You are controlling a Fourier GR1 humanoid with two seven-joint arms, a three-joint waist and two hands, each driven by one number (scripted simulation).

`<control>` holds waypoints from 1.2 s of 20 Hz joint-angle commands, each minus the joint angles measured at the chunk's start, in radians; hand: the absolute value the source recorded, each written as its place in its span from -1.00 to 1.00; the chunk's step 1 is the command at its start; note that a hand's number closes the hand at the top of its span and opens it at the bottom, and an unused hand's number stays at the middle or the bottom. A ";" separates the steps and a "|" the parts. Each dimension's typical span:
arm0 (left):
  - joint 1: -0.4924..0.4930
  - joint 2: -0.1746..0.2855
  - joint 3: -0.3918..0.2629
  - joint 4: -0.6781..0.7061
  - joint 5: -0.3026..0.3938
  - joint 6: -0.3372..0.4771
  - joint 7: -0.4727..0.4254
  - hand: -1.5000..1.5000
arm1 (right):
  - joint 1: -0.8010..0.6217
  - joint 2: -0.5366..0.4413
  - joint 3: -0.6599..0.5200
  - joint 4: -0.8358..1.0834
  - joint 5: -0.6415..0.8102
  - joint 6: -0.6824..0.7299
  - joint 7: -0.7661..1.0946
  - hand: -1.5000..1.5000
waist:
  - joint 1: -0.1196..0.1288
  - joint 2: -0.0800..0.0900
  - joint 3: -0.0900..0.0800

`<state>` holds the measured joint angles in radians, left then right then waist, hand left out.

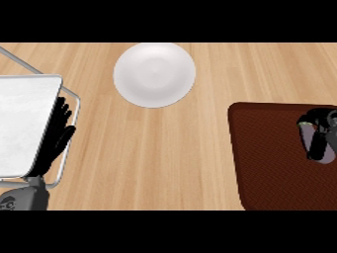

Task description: Pick the eggplant from the tray and place it in the plate

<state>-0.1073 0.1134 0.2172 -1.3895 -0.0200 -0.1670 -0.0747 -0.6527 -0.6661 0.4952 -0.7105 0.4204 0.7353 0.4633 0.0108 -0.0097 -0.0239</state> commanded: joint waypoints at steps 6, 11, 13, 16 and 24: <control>0.044 0.016 -0.013 0.050 -0.080 0.017 -0.044 0.00 | 0.006 0.081 -0.023 -0.086 0.073 -0.223 -0.033 1.00 | -0.018 0.007 0.023; 0.076 0.027 0.043 0.012 -0.048 0.009 -0.006 0.00 | -0.011 0.182 -0.167 -0.212 0.082 -0.660 0.188 1.00 | -0.096 -0.041 0.024; 0.092 0.017 0.050 0.011 -0.049 0.005 -0.015 0.00 | -0.003 0.260 -0.143 -0.286 0.133 -0.782 0.266 1.00 | -0.092 -0.038 0.021; 0.106 0.011 0.055 -0.012 -0.056 0.006 0.004 0.00 | 0.046 0.323 -0.109 -0.419 0.211 -0.930 0.361 1.00 | -0.104 -0.038 0.022; 0.096 -0.015 0.033 -0.020 -0.088 0.009 -0.005 0.00 | 0.090 0.432 0.101 -0.772 0.581 -1.017 0.743 1.00 | -0.081 -0.020 0.021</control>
<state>-0.0323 0.0990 0.2970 -1.4190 -0.0389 -0.1769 -0.0866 -0.5815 -0.2742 0.5216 -1.3311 0.8460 -0.2286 1.0187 -0.0767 -0.0383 -0.0119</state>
